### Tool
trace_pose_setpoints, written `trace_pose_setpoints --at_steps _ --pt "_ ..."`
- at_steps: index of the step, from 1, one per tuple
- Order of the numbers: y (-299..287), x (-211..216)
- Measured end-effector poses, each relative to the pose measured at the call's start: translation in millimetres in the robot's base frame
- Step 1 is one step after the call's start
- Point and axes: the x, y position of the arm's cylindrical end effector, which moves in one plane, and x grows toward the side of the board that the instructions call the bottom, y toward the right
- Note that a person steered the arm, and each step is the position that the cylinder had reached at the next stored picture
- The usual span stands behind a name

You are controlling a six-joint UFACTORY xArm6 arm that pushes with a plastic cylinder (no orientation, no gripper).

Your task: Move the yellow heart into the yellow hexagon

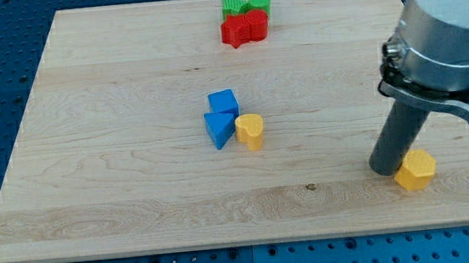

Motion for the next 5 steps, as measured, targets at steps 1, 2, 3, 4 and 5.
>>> trace_pose_setpoints --at_steps 1,2,3,4,5 --pt "0.0 0.7" --pt "0.0 1.2" --pt "-9.6 5.8" --pt "-43.2 6.9" --pt "-60.2 6.9"
